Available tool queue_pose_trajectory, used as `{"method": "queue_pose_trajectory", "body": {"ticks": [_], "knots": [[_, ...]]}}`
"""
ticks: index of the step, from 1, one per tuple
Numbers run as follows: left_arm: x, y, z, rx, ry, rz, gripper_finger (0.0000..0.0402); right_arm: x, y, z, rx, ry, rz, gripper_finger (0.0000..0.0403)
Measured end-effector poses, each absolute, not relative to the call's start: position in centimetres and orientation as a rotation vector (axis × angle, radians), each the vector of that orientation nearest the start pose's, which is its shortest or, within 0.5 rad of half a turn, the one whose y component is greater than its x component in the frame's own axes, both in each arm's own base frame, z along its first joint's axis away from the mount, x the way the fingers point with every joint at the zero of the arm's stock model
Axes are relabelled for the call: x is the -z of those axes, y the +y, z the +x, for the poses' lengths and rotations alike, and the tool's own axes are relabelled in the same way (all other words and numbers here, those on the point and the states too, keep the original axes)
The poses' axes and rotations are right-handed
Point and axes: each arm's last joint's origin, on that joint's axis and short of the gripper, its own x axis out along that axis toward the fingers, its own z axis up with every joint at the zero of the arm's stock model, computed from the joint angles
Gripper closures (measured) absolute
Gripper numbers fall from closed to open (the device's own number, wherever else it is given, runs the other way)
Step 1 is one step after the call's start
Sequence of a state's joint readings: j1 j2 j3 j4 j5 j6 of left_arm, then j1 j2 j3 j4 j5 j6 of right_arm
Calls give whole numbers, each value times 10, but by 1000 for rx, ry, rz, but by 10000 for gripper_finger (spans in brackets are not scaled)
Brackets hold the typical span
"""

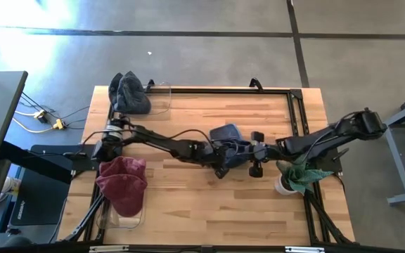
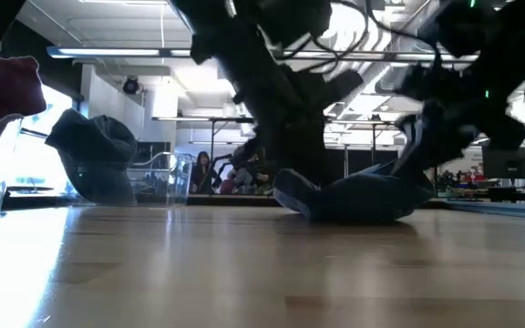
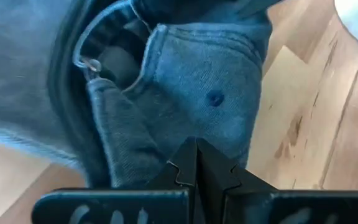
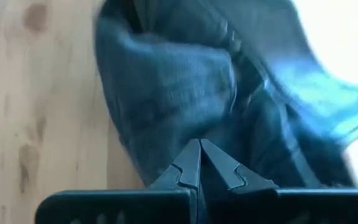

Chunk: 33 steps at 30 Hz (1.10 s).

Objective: Pick & Place hat
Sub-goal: Put the blue cap into the top transparent bin

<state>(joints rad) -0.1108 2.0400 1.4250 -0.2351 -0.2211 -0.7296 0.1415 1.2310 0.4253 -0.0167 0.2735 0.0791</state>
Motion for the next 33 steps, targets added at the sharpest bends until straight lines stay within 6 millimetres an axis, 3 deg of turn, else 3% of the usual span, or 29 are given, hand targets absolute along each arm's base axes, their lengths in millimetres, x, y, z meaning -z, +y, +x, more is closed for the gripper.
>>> {"method": "queue_pose_trajectory", "body": {"ticks": [5, 7, 15, 21, 25, 28, 33], "knots": [[-148, -40, 435, -437, 852, -522, 401, -124, 15, 204, 166, 867, -14, 402], [-148, -39, 431, -442, 902, -524, 401, -122, 14, 205, 176, 911, 1, 402], [-186, -40, 396, -454, 1083, -457, 401, -135, 28, 218, 54, 981, 80, 402], [-247, -42, 382, -295, 946, -452, 401, -167, 46, 239, 28, 872, 137, 402], [-260, -47, 378, -163, 911, -393, 401, -186, 50, 250, 15, 807, 162, 397], [-258, -52, 381, -141, 895, -329, 401, -188, 50, 252, 38, 783, 102, 379], [-215, -50, 413, -279, 808, -271, 401, -165, 42, 240, 140, 763, 72, 368]]}}
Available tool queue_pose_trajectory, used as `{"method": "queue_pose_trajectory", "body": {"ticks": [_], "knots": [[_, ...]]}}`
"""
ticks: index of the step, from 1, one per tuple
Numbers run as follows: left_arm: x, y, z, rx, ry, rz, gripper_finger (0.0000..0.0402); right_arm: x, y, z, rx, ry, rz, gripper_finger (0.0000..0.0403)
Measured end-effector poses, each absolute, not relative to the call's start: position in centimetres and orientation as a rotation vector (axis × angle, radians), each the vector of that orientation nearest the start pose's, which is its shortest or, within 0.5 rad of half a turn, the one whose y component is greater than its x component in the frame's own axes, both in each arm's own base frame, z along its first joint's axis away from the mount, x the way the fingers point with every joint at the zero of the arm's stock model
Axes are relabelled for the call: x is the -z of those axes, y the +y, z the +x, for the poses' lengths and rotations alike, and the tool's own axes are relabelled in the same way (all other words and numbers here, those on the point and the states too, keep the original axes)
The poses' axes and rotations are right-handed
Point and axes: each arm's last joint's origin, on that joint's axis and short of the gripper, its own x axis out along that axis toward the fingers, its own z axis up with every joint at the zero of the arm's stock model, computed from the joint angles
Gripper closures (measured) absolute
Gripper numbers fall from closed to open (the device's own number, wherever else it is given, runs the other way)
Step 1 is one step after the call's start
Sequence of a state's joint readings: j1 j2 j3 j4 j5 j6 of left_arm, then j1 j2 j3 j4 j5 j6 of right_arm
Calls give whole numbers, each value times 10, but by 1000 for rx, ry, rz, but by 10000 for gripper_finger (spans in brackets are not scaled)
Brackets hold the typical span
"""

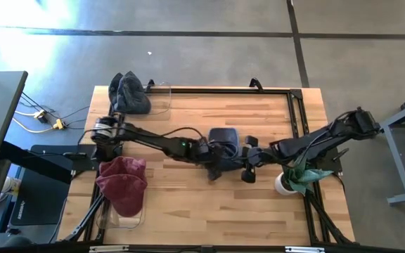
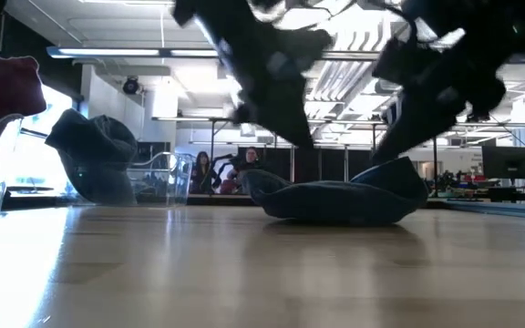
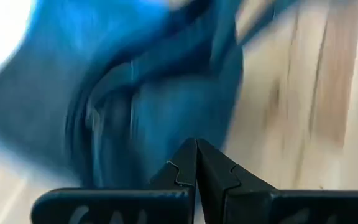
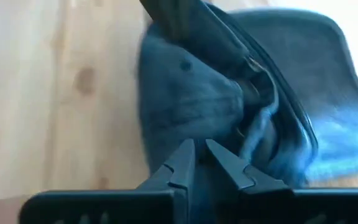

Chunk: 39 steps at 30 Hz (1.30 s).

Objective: Pick & Place hat
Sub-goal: Put the blue cap into the top transparent bin

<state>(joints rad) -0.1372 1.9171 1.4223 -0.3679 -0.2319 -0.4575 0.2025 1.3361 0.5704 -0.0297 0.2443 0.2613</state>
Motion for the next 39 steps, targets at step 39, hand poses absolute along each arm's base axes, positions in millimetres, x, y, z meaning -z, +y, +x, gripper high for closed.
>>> {"method": "queue_pose_trajectory", "body": {"ticks": [39], "knots": [[-240, -47, 390, -134, 966, -567, 401, -186, 79, 253, -111, 646, 99, 376]]}}
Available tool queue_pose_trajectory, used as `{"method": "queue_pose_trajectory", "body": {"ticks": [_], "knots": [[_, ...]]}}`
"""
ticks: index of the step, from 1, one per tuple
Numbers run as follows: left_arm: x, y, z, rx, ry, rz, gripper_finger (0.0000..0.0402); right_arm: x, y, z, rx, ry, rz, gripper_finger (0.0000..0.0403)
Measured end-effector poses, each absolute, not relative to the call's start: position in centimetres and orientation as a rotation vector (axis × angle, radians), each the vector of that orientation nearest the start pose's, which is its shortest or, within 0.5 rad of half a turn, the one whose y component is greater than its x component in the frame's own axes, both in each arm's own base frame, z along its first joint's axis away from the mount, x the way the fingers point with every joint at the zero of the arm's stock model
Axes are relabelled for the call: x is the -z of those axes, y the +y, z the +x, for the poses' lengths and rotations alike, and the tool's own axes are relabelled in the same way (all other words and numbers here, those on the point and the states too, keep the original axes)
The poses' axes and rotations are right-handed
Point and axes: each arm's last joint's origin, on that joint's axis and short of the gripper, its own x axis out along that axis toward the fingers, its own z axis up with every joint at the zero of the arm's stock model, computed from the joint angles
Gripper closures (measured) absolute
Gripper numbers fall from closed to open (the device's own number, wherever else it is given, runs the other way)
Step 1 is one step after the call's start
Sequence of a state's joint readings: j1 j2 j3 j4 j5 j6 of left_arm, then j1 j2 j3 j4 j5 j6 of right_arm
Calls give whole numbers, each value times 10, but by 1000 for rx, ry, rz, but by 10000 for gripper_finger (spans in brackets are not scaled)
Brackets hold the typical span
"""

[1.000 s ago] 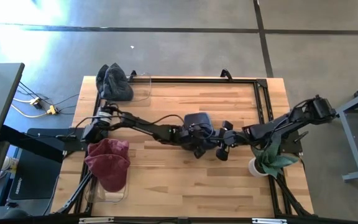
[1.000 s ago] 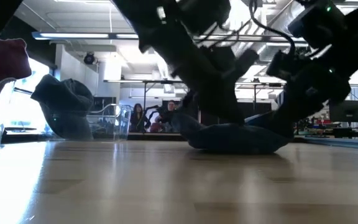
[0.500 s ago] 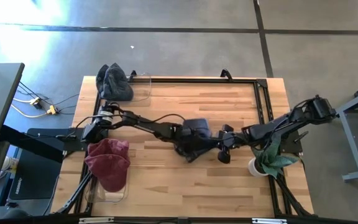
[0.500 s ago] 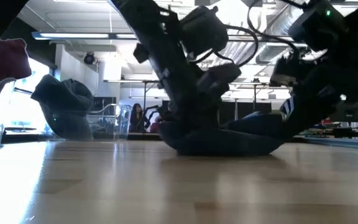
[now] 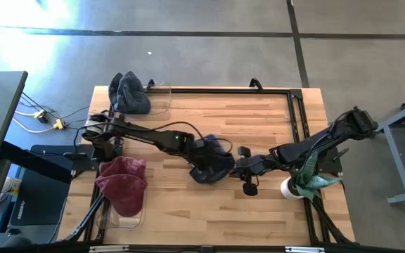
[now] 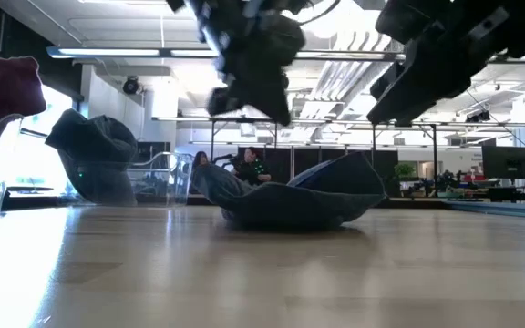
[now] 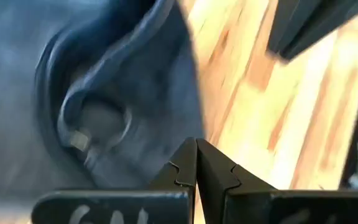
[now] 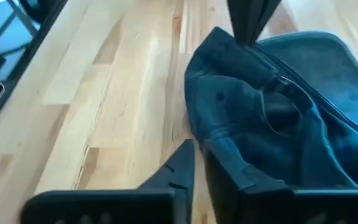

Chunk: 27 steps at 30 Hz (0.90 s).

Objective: Pick & Place hat
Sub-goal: Put the blue cap into the top transparent bin

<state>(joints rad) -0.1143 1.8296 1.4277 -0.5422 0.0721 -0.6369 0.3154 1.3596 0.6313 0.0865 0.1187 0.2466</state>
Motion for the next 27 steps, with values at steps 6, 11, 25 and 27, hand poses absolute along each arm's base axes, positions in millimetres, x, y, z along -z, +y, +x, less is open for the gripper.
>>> {"method": "queue_pose_trajectory", "body": {"ticks": [6, 11, 25, 27], "knots": [[-233, -68, 369, -197, 1145, -527, 401, -170, 89, 283, -188, 673, -67, 290], [-231, -86, 360, -206, 1209, -520, 401, -147, 97, 311, -190, 765, -334, 243], [-250, -125, 305, -157, 1164, -457, 401, -118, 97, 336, -195, 834, -347, 385], [-245, -131, 301, -153, 1116, -442, 401, -123, 93, 334, -185, 840, -279, 390]]}}
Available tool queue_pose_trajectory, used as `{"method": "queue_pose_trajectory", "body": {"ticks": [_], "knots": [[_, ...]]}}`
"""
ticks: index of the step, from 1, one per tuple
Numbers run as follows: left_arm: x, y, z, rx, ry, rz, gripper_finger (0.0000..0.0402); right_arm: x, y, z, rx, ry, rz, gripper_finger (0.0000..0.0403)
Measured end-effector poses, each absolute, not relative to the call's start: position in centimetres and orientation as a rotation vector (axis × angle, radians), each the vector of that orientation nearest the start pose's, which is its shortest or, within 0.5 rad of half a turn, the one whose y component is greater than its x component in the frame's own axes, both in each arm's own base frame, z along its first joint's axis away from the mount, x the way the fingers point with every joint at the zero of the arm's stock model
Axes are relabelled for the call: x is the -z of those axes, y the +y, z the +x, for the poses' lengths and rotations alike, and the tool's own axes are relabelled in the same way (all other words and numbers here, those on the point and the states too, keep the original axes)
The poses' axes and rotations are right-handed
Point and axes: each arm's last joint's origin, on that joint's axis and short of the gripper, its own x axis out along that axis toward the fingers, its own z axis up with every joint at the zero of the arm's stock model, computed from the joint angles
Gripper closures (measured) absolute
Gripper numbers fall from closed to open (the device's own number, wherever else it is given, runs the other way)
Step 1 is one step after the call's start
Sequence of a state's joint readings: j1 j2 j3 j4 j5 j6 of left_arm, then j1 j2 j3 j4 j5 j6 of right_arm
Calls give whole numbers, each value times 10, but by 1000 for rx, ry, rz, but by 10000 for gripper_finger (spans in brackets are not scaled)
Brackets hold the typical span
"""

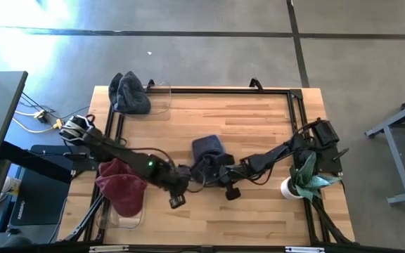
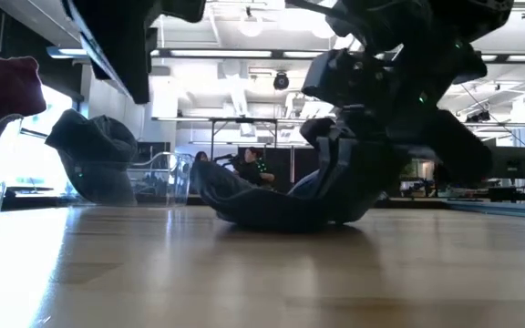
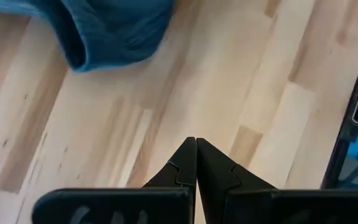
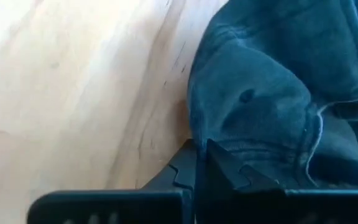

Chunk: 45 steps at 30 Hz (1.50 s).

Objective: Pick & Place hat
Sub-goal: Put the blue cap into the top transparent bin

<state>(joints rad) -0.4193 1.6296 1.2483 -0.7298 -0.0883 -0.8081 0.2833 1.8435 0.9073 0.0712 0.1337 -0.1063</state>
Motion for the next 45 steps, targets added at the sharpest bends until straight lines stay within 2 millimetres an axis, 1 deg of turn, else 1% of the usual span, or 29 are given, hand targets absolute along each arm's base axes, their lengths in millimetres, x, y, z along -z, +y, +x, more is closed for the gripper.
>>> {"method": "queue_pose_trajectory", "body": {"ticks": [2, 4, 7, 9, 11, 13, 16, 19, 21, 23, 26, 29, 31, 35, 36, 38, 40, 43, 45], "knots": [[-244, -133, 296, -143, 1081, -396, 401, -130, 88, 334, -196, 835, -193, 384], [-248, -135, 302, -109, 986, -333, 401, -141, 83, 334, -231, 822, -108, 388], [-251, -137, 308, -38, 895, -144, 400, -151, 75, 333, -307, 805, -11, 397], [-254, -139, 319, 54, 804, -20, 389, -155, 71, 332, -341, 803, 39, 392], [-252, -139, 327, 107, 753, 84, 366, -158, 68, 332, -370, 801, 63, 390], [-248, -137, 335, 117, 725, 124, 333, -159, 67, 331, -397, 804, 82, 392], [-236, -132, 342, 112, 759, 118, 274, -162, 67, 329, -394, 811, 105, 397], [-216, -129, 346, 103, 858, 96, 222, -167, 66, 328, -387, 799, 119, 394], [-210, -129, 347, 84, 880, 83, 203, -170, 66, 328, -387, 788, 118, 393], [-203, -130, 349, 59, 897, 96, 198, -173, 66, 327, -389, 775, 118, 397], [-191, -130, 350, 20, 933, 121, 211, -175, 65, 327, -385, 770, 121, 398], [-190, -130, 351, 7, 934, 109, 246, -175, 64, 327, -381, 771, 124, 391], [-190, -130, 351, 7, 935, 105, 283, -175, 64, 328, -376, 770, 121, 387], [-190, -130, 351, 24, 940, 95, 377, -175, 64, 328, -370, 768, 121, 384], [-190, -130, 351, 35, 944, 90, 389, -175, 63, 328, -351, 768, 112, 383], [-190, -130, 351, 46, 948, 85, 388, -174, 62, 327, -328, 773, 72, 377], [-190, -131, 350, 54, 963, 74, 386, -176, 59, 326, -314, 779, 50, 359], [-189, -130, 346, 45, 1003, 38, 398, -185, 56, 321, -308, 786, 55, 312], [-190, -130, 345, 36, 1006, 11, 397, -191, 55, 314, -308, 805, 31, 276]]}}
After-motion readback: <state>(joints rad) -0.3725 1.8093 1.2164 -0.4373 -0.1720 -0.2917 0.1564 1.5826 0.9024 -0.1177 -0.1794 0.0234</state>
